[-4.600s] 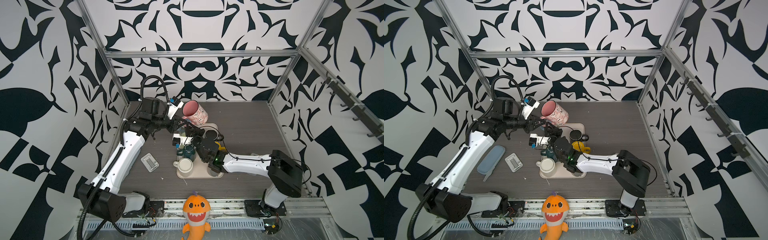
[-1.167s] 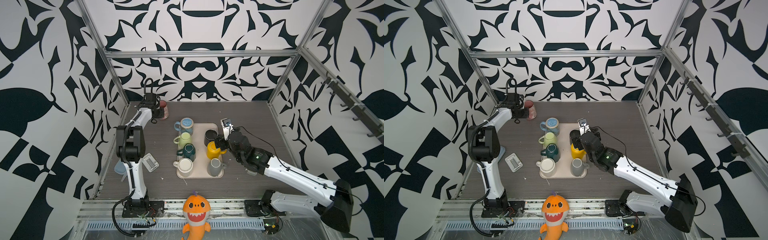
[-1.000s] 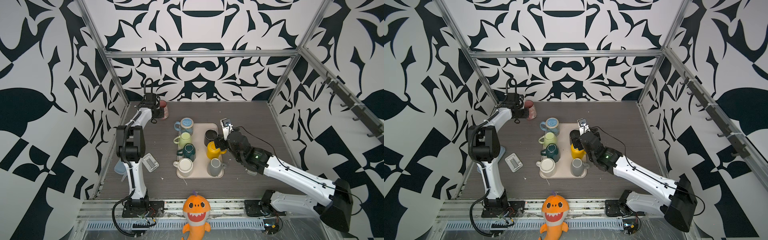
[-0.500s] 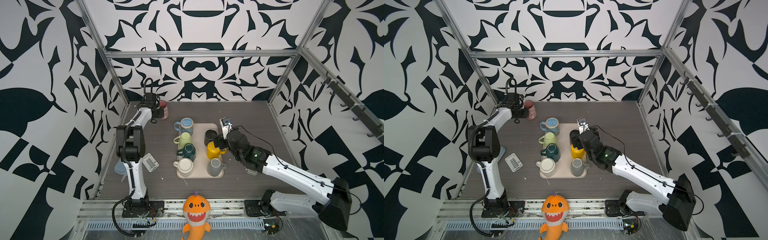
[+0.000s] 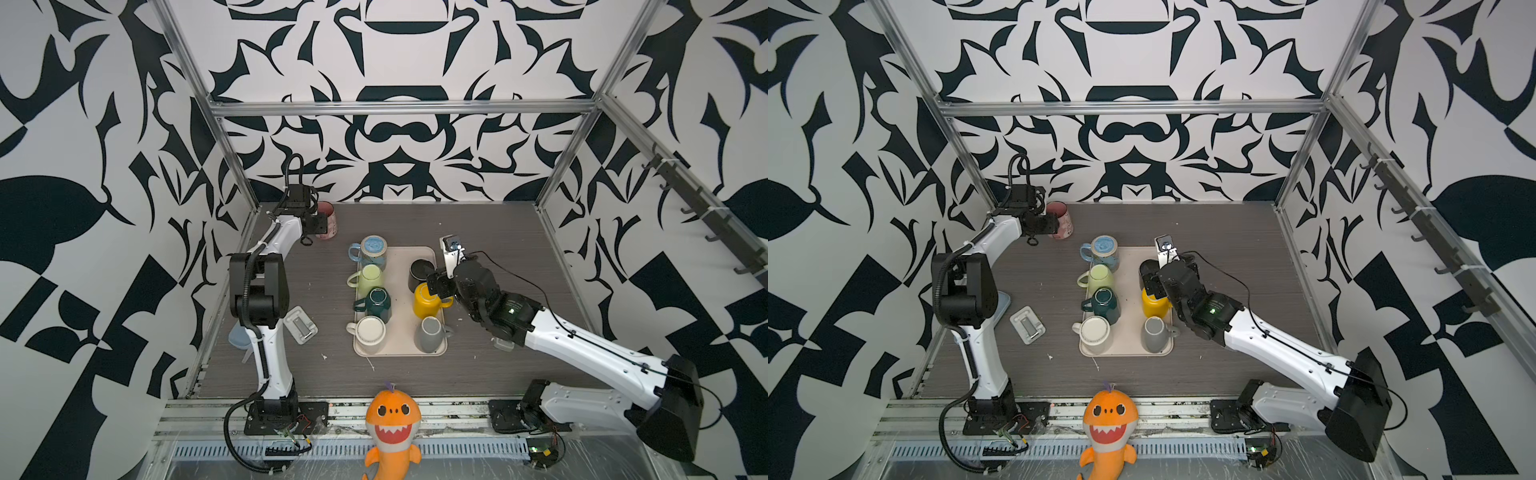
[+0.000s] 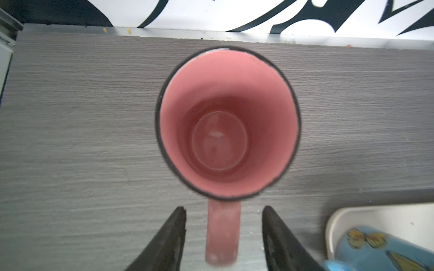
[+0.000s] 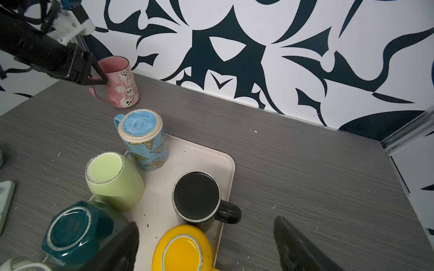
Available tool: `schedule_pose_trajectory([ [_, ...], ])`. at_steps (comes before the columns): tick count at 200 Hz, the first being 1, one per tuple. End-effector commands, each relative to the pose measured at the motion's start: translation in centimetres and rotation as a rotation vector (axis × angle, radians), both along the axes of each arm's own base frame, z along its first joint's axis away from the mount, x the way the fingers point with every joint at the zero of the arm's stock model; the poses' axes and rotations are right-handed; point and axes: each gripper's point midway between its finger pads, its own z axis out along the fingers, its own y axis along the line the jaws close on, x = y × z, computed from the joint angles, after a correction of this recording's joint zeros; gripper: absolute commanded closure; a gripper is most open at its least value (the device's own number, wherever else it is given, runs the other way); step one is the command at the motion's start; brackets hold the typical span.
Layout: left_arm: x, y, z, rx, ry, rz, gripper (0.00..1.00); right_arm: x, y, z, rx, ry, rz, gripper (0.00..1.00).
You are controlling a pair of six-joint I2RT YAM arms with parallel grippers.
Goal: Turn the mug right side up
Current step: 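Lower the pink mug upright onto the table near the back wall, open left gripper, then move the left gripper to the upside-down blue butterfly mug's handle on the tray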
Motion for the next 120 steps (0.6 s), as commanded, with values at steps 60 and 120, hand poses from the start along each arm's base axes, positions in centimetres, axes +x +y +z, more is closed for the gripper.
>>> schedule_pose_trajectory([
  [60, -6.3, -1.6, 13.4, -0.320, -0.162, 0.114, 0.41, 0.4, 0.6, 1.5, 0.087, -0.005, 0.001, 0.08],
  [120, -12.1, -5.0, 11.7, -1.032, 0.094, 0.487, 0.43, 0.8, 1.6, 1.3, 0.108, 0.019, 0.015, 0.08],
])
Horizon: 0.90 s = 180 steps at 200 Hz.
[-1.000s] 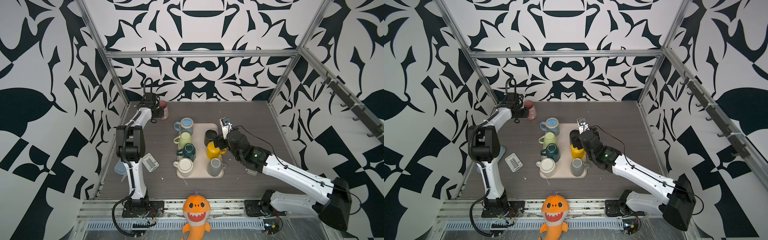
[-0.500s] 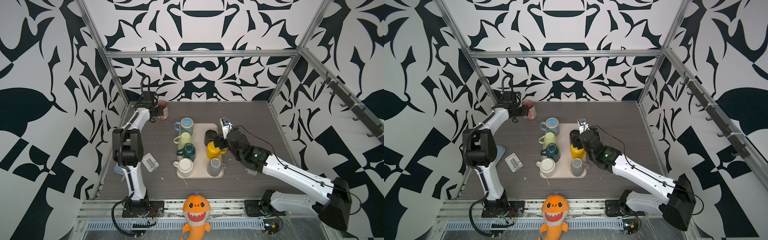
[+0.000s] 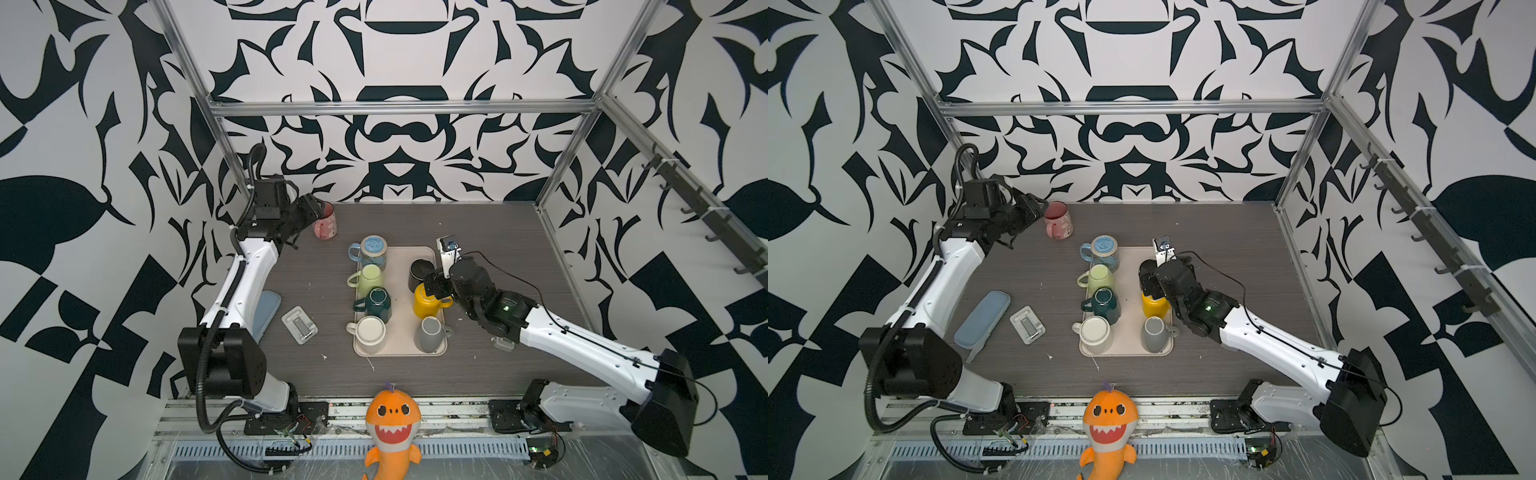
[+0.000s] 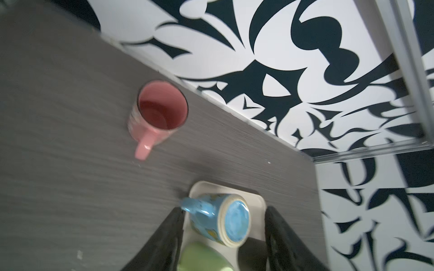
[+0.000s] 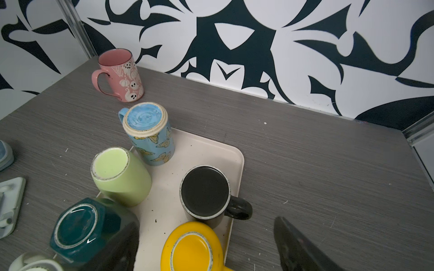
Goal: Turn the mug right side up
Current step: 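Move the left gripper to the upside-down blue butterfly mug's handle on the tray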
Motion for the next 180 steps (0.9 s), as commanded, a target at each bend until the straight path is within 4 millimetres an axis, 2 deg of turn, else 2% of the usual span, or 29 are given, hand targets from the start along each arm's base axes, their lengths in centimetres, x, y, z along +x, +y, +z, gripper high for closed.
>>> schedule_pose_trajectory([
  [1, -1.9, -1.7, -3.2, -0.438, 0.216, 0.151, 0.43, 0.5, 0.7, 2.9, 0.082, -0.039, -0.001, 0.08],
  [26, -2.4, -2.4, -4.6, -0.704, 0.259, 0.242, 0.45, 0.5, 0.7, 3.0, 0.087, -0.038, 0.003, 0.09],
  [46, -2.8, -2.4, -5.8, -0.803, 0.299, 0.322, 0.46, 0.4, 0.6, 2.8, 0.088, -0.037, -0.001, 0.08],
  [76, -3.1, -2.4, -6.8, -0.862, 0.340, 0.415, 0.47, 0.4, 0.2, 2.7, 0.092, -0.033, -0.011, 0.08],
  [99, -3.0, -3.0, -8.5, -0.906, 0.397, 0.475, 0.47, 0.5, 0.0, 2.7, 0.097, -0.035, -0.023, 0.08],
  [137, -1.6, -5.0, -11.3, -0.985, 0.476, 0.496, 0.49, 0.8, -0.2, 2.7, 0.094, -0.031, -0.026, 0.08],
  [180, -0.3, -6.9, -13.3, -1.000, 0.536, 0.498, 0.50, 0.9, -0.8, 2.5, 0.086, -0.024, -0.036, 0.08],
])
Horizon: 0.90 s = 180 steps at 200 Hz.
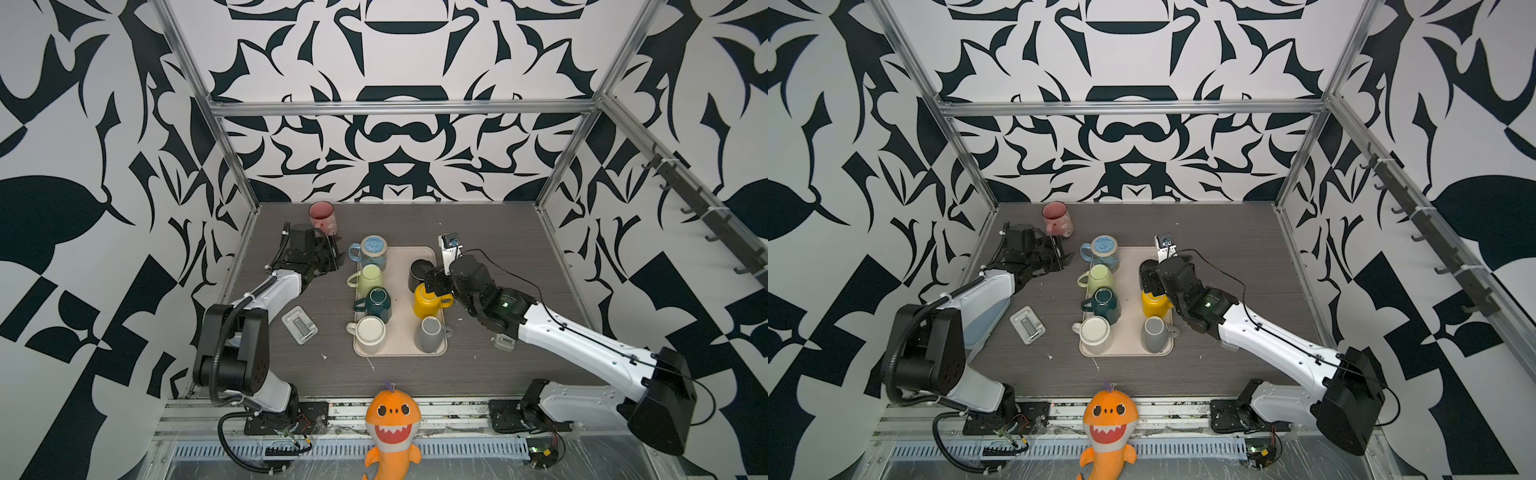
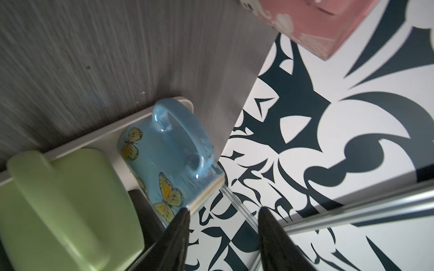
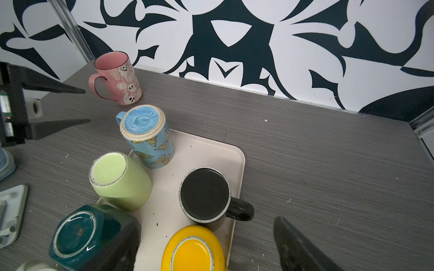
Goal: Turn the mug right side up
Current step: 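Move the left gripper to the upside-down blue butterfly mug's handle on the tray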
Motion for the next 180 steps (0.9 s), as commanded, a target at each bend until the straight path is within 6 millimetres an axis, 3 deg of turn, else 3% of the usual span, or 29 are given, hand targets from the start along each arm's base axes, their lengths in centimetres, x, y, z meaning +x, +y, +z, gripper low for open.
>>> schedule_pose_trajectory([
  [1, 0.9, -0.9, 0.1, -0.054, 0.006, 0.024, 0.51, 0.2, -0.3, 2.5, 0.055, -0.040, -0.011, 0.08],
  [86, 2.4, -1.8, -2.7, -0.058, 0.067, 0.045, 0.51, 0.6, -1.2, 1.9, 0.061, -0.024, -0.032, 0.08],
  [180, 4.3, -2.5, -3.5, -0.071, 0.048, 0.033, 0.54, 0.9, -2.0, 1.2, 0.056, -0.006, -0.054, 0.08],
])
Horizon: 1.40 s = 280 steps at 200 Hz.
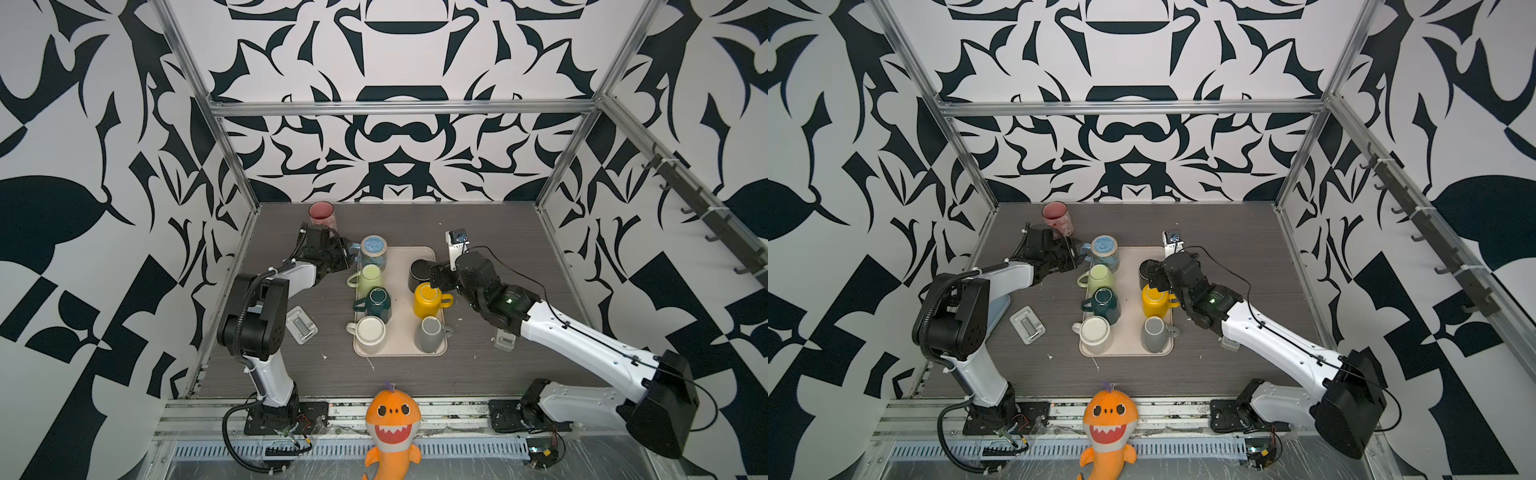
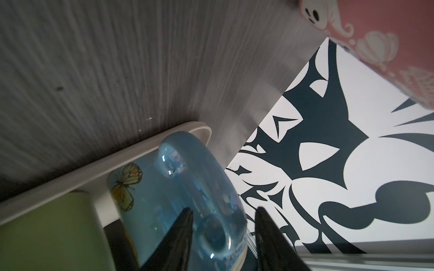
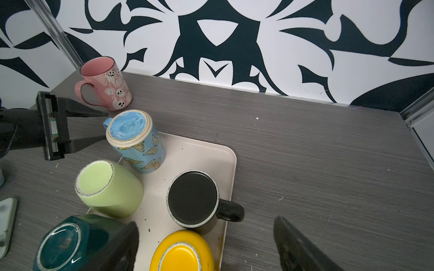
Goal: Turn the mug right side up
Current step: 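Move the left gripper to the upside-down blue butterfly mug's handle on the tray, then close the left gripper on the blue butterfly mug's handle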
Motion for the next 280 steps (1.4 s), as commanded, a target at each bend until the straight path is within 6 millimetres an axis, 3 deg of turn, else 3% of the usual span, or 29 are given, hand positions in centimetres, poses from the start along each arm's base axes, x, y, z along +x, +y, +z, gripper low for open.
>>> schedule_pose_trajectory([
  [1, 1.1, -0.4, 1.2, -0.024, -0.035, 0.003, 0.54, -0.1, -0.4, 1.2, 0.033, -0.018, -0.010, 0.08],
  [206, 2.4, -1.2, -0.4, -0.075, -0.036, -0.004, 0.60, 0.2, -0.6, 0.6, 0.042, 0.001, -0.024, 0.09],
  [280, 2.7, -1.4, -0.5, -0.088, -0.041, -0.007, 0.72, 0.4, -0.5, 0.3, 0.040, 0.009, -0.028, 0.09],
])
